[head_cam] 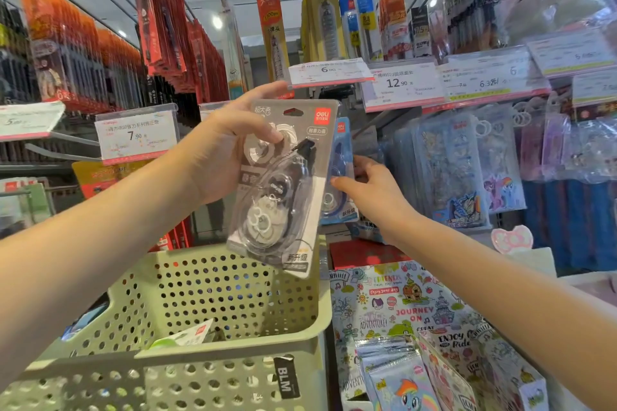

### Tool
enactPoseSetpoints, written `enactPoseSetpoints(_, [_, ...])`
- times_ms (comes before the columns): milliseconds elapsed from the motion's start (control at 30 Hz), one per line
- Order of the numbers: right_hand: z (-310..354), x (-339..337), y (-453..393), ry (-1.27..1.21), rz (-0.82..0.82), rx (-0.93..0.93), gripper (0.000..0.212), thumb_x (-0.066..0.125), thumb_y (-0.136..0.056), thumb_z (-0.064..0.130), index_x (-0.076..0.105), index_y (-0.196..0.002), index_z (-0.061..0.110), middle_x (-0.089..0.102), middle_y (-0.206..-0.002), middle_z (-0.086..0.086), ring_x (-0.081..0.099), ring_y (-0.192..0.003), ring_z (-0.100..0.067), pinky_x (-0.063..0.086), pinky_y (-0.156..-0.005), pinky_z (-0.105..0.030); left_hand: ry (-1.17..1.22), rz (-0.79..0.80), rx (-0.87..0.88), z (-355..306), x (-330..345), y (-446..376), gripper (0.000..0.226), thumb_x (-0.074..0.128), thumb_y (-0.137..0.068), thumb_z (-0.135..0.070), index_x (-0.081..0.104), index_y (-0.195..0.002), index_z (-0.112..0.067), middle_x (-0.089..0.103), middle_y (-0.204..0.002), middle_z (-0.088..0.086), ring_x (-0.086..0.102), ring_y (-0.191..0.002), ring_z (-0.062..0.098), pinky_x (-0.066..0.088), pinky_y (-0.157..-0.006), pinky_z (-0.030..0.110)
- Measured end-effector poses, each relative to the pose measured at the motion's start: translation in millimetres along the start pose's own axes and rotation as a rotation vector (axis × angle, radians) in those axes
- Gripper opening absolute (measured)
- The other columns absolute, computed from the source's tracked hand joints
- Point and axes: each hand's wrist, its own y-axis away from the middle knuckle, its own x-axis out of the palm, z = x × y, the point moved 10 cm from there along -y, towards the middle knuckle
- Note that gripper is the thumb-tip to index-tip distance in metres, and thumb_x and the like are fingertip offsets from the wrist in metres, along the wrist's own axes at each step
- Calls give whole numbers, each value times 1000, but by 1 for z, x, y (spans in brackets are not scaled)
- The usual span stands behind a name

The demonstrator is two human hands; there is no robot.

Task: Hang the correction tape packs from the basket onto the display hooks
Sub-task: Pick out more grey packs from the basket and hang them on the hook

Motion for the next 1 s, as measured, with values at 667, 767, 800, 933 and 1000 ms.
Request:
enactPoseSetpoints(667, [56, -3, 77, -401, 117, -107, 44, 68, -80, 4, 52, -120, 16, 73, -86, 0, 70, -77, -15, 58, -76, -36, -88, -134, 68, -3, 6, -9, 58, 61, -63, -9, 54, -119, -20, 60, -115, 5, 59, -99, 19, 51, -82, 34])
enactPoseSetpoints(767, [46, -9, 79, -425, 90, -80, 45, 66, -81, 3, 51, -122, 16, 74, -91, -2, 71, -82, -17, 59, -73, -31, -117, -250, 72, -17, -2, -14, 11, 61, -84, -16, 61, -95, -14, 57, -77, 0, 54, -67, 12, 46, -59, 23])
enactPoseSetpoints(800, [43, -11, 79, -425, 80, -72, 44, 65, -82, 3, 52, -122, 16, 74, -90, -2, 71, -81, -16, 59, -70, -28, -145, -311, 52, -19, -7, -16, 7, 60, -87, -20, 63, -90, -14, 57, -73, 0, 54, -64, 11, 44, -54, 20])
enactPoseSetpoints(933, [35, -16, 75, -409, 53, -48, 39, 63, -83, 3, 54, -119, 16, 74, -91, -4, 70, -77, -13, 56, -63, -20, -206, -419, 3, -22, -20, -24, 10, 63, -88, -22, 68, -86, -13, 58, -68, -1, 49, -59, 8, 35, -51, 19])
enactPoseSetpoints(1000, [36, -16, 70, -405, 56, -57, 39, 63, -84, 4, 54, -119, 15, 74, -91, -1, 70, -79, -11, 56, -66, -19, -203, -445, -14, -24, -22, -26, 9, 64, -87, -21, 69, -85, -13, 56, -64, -2, 44, -57, 8, 32, -50, 20])
